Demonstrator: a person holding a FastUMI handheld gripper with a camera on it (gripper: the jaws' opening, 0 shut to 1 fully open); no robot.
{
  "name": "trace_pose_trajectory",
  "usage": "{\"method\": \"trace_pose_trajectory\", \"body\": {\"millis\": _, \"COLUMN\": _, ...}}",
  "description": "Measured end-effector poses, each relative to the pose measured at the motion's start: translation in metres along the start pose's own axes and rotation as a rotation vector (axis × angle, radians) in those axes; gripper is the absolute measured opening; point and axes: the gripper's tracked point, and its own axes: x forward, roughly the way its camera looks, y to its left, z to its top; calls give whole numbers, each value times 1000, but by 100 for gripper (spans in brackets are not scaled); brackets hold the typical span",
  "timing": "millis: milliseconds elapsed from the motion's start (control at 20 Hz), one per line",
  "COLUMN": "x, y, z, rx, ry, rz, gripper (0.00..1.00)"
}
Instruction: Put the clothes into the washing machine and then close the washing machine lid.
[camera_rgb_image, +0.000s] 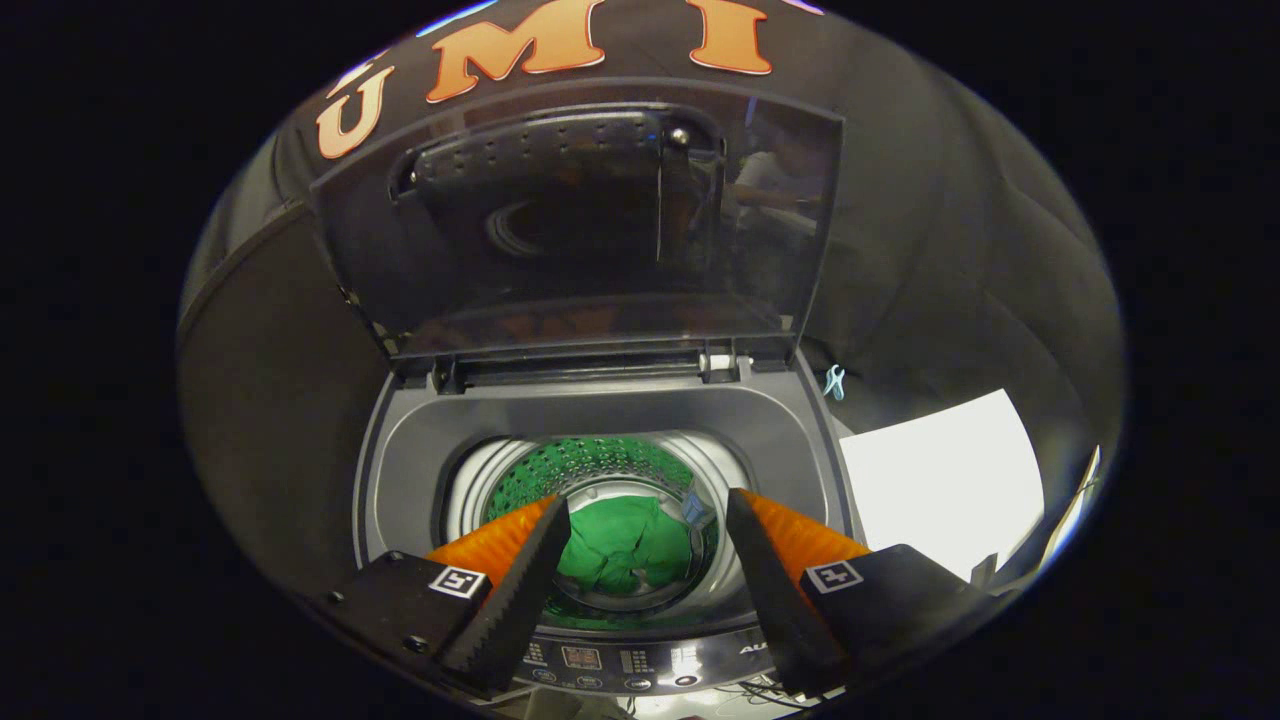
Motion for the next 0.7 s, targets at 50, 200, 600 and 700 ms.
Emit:
{"method": "trace_pose_trajectory", "body": {"millis": 50, "x": -7, "y": -2, "z": 5, "rx": -1, "ry": -15, "rz": 0, "gripper": 100}}
{"method": "trace_pose_trajectory", "body": {"millis": 200, "x": -33, "y": -6, "z": 26, "rx": 3, "ry": -64, "rz": 8, "gripper": 100}}
{"method": "trace_pose_trajectory", "body": {"millis": 600, "x": -104, "y": -21, "z": 112, "rx": -28, "ry": -238, "rz": 3, "gripper": 100}}
{"method": "trace_pose_trajectory", "body": {"millis": 700, "x": -119, "y": -21, "z": 139, "rx": -33, "ry": -288, "rz": 3, "gripper": 100}}
